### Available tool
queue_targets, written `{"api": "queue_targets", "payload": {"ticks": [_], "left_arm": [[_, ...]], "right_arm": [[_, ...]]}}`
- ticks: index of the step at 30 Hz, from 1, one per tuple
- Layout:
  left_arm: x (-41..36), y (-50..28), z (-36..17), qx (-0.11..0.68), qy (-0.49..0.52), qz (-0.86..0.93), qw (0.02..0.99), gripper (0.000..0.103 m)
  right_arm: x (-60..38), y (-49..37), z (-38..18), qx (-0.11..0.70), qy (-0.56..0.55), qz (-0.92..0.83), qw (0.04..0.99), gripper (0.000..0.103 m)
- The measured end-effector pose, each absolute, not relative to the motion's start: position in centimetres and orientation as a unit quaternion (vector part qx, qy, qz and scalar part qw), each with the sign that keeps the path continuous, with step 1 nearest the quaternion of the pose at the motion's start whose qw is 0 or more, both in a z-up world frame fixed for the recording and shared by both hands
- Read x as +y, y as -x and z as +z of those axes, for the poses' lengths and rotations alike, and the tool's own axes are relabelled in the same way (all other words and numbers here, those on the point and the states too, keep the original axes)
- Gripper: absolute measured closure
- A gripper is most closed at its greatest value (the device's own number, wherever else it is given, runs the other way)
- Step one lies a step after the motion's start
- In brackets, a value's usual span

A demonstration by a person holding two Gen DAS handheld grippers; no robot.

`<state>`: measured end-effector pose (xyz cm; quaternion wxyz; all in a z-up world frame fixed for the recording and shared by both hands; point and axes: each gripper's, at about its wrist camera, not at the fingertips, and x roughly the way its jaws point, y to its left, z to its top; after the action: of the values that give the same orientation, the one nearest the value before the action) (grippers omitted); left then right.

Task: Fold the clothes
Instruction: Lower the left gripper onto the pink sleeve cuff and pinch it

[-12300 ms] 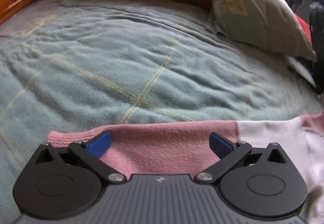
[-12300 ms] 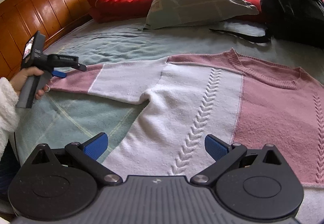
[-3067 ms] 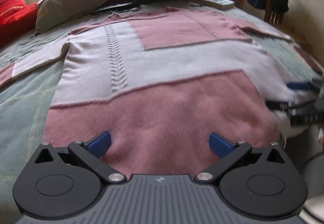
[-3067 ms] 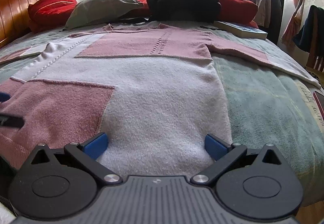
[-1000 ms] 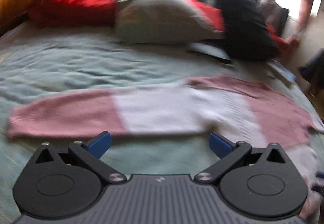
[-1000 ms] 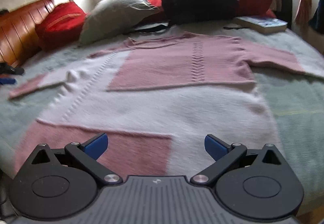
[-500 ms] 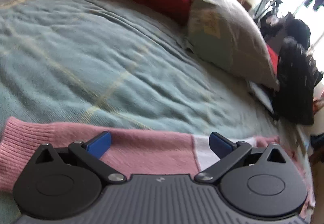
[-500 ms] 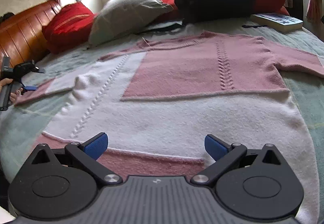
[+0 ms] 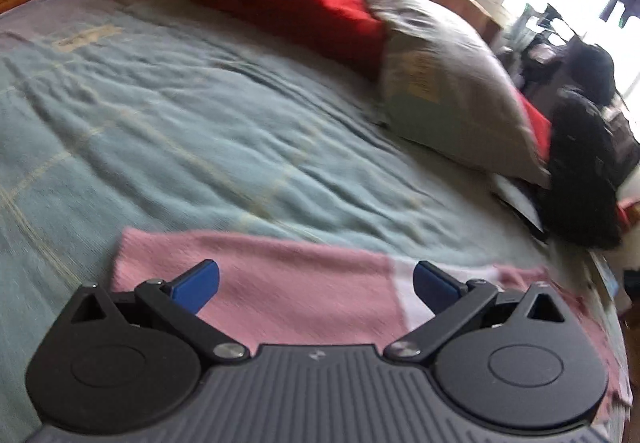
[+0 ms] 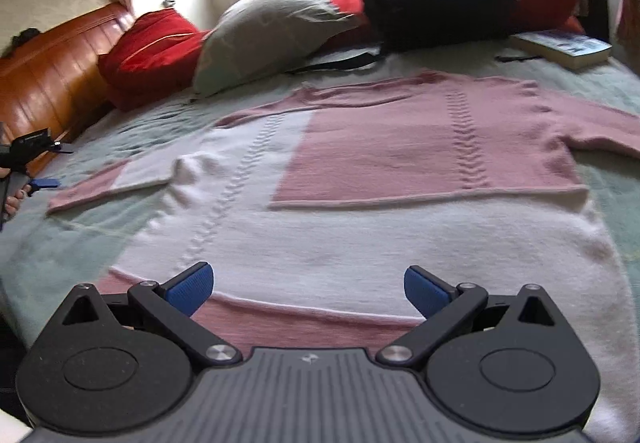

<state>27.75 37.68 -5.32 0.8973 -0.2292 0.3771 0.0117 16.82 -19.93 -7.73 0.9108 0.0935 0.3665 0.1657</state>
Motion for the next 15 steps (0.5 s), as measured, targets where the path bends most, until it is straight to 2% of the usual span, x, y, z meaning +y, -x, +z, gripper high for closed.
{"api": "queue_targets", "payload": {"ticks": [6, 12, 15], "left_arm": [[34.7, -28.5, -6.6, 0.382, 0.187, -0.022, 0.905, 0.001], [36.8, -29.7, -10.2, 0.387, 0.228, 0.023, 0.893, 0.001], [37.3, -28.8, -10.1, 0.386, 0.227, 0.038, 0.893, 0.001]], "right_arm": [[-16.5, -17.3, -6.4, 0.381, -0.092, 0.188, 0.901, 0.0], [-15.5, -16.2, -6.3, 0.383, -0.064, 0.188, 0.902, 0.0], [-16.0, -16.2, -6.7, 0.387, -0.061, 0.175, 0.903, 0.0]]}}
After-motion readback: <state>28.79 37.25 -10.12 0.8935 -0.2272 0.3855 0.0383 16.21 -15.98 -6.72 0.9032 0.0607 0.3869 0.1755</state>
